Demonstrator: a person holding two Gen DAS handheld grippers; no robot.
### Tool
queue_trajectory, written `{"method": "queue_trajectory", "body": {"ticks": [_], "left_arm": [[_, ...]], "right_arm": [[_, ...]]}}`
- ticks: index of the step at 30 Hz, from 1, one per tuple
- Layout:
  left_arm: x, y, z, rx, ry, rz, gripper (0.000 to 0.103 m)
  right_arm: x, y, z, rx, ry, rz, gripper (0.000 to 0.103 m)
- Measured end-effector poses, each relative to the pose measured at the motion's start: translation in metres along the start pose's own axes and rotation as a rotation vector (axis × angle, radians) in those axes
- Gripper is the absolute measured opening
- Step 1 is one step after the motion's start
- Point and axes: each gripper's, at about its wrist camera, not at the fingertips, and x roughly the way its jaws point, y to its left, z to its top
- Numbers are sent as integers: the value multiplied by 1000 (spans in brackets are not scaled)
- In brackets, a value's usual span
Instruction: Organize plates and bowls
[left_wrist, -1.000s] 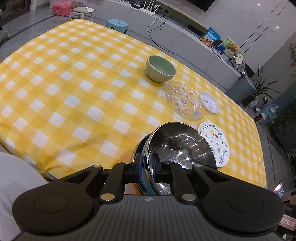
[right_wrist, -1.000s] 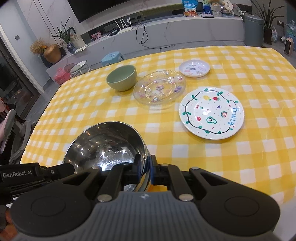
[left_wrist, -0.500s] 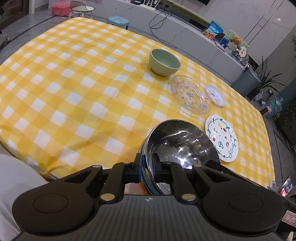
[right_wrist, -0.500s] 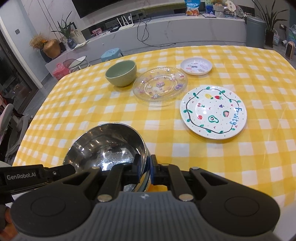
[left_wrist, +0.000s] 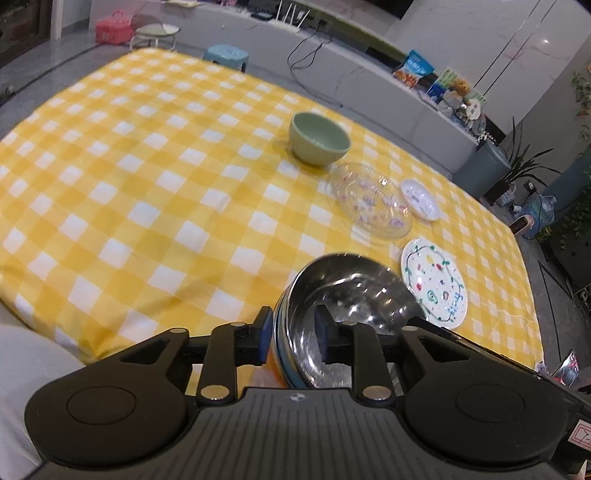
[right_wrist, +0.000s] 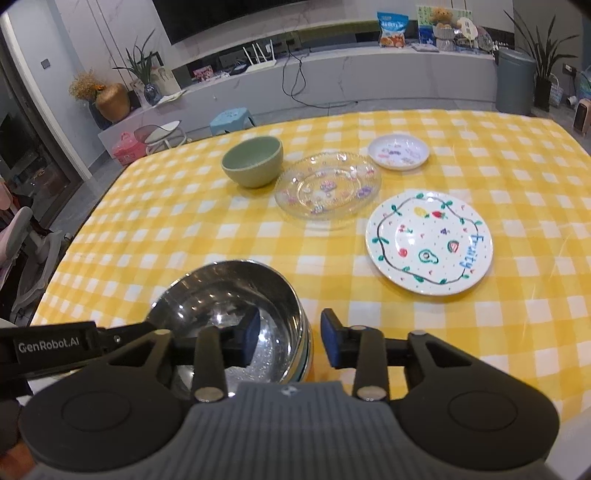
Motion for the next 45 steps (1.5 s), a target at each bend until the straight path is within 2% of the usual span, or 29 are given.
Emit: {"method": "queue_trajectory", "body": {"ticks": [5,8,14,17,19,23,35,45], "left_arm": [[-15,-6,16,25,-51,-22,29],[-25,-15,31,64,-86,-38,30],[-31,-32,65,133,-134,-44,33],[-26,-35,83,137,-141,-68,44],[-21,-37,93,151,-150,-74,51],[-4,-39,114,177,-176,-49,65],[86,-27,167,203,-72,-33,66],[147,-11,192,154,9,-19,65]], "right_arm": [[-11,5,9,-21,-35,14,42],[-15,5,20,-32,-58,25,47],[-16,6,54,-64,-104,6,48],[-12,4,74,-63,-116,7,51],[-7,2,88,-59,-123,12,61],[12,2,113,-61,-118,12,62],[108,13,175,-81,-24,-32,62],[174,12,198,-67,59,-58,60]]}}
